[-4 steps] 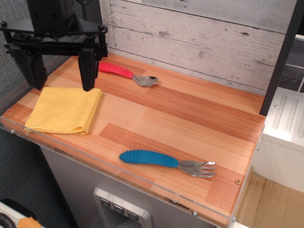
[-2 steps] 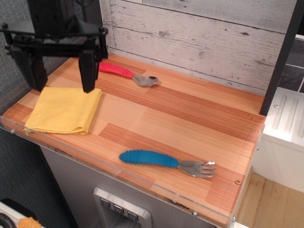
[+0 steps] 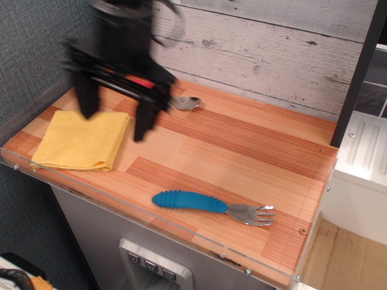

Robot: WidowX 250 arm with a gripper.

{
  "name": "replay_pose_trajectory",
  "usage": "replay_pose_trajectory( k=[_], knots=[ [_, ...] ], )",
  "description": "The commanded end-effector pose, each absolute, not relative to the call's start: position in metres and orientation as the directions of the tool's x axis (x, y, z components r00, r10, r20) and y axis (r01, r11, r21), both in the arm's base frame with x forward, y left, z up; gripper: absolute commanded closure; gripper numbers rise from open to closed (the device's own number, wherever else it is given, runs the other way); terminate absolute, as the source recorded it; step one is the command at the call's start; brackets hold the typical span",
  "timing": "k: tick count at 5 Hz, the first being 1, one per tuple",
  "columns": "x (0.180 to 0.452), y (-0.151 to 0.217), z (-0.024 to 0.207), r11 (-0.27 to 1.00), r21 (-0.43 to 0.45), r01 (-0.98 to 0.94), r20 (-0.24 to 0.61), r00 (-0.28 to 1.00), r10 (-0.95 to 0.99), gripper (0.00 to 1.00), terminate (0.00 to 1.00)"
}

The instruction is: Pick up the blue fork and place it on the right of the red spoon

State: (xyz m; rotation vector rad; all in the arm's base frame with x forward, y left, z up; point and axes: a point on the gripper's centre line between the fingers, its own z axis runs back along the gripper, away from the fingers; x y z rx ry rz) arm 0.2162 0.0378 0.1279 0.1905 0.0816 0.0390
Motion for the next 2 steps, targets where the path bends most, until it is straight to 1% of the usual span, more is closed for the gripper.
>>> replay_pose_trajectory(
  k=[1, 2],
  knots=[
    [0.242, 0.000, 0.101, 0.875, 0.215, 0.434, -0.090, 0.901, -0.425, 0.00, 0.00],
    [0.245, -0.013, 0.085, 0.742, 0.219, 0.633, -0.071, 0.769, -0.635, 0.00, 0.00]
  ],
)
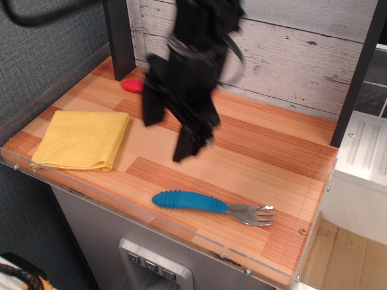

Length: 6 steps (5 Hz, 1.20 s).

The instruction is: Pick up the blue fork and place it on the right of the red spoon

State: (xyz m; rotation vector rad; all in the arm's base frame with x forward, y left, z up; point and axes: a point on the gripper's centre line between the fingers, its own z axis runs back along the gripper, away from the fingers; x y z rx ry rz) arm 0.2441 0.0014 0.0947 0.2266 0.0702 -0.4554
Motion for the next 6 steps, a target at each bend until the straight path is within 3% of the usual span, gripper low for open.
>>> replay_pose_trajectory(
  k=[1, 2, 4, 6],
  knots=[
    [0.240, -0.021, 0.068, 0.566, 0.228, 0.792, -0.044, 0.589, -0.807, 0.00, 0.00],
    [0.236, -0.022, 0.055, 0.363, 0.200, 0.910, -0.012, 0.373, -0.928, 0.00, 0.00],
    [0.246, -0.026, 0.038, 0.312, 0.242, 0.919, 0.016, 0.318, -0.948, 0.00, 0.00],
    [0.248, -0.024, 0.020, 0.343, 0.150, 0.927, -0.001, 0.347, -0.938, 0.00, 0.00]
  ],
)
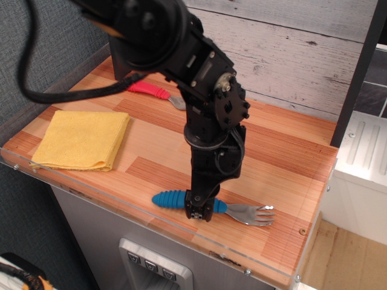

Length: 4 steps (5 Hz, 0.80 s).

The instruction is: Pick up the blue fork and place it on the right of the red spoon

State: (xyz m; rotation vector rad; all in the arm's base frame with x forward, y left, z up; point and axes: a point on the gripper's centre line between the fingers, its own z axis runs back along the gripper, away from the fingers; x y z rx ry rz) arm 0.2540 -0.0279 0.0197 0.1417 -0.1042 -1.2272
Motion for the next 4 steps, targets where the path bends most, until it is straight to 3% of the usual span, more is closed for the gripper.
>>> replay_pose_trajectory(
  k=[1, 2, 3, 4],
  knots=[
    [0.2483, -0.0247, 0.0148, 0.357, 0.141, 0.924, 0.000, 0.360, -0.933, 0.00, 0.00],
    [0.2482, -0.0233, 0.0099, 0.383, 0.131, 0.914, -0.008, 0.387, -0.922, 0.00, 0.00],
    [0.2464, -0.0237, 0.0092, 0.422, 0.127, 0.898, -0.015, 0.427, -0.904, 1.00, 0.00],
    [0.2414, -0.0248, 0.0118, 0.435, 0.151, 0.888, -0.004, 0.441, -0.897, 1.00, 0.00]
  ],
)
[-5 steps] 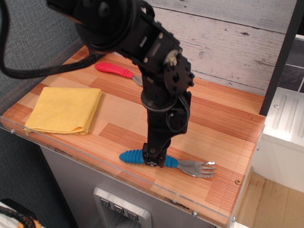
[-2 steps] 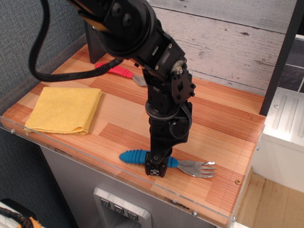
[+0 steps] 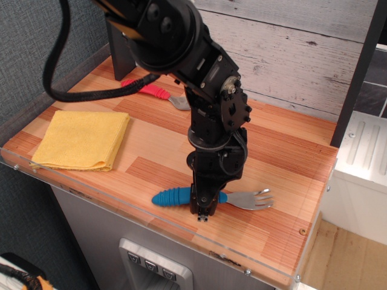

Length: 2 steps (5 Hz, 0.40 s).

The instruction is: Pick up the blue fork and place it on the right of the red spoon

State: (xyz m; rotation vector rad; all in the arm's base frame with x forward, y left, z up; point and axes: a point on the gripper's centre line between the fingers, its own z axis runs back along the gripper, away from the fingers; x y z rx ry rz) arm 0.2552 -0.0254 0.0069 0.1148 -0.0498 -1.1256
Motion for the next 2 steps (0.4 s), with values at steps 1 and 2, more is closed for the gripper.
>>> replay_pose_trajectory(
  k=[1, 2],
  knots=[
    [0.2379, -0.0224, 0.0181, 0.466, 0.155, 0.871, 0.024, 0.468, -0.883, 1.00, 0.00],
    [0.2357, -0.0192, 0.0277, 0.488, 0.156, 0.859, 0.033, 0.489, -0.872, 1.00, 0.00]
  ],
)
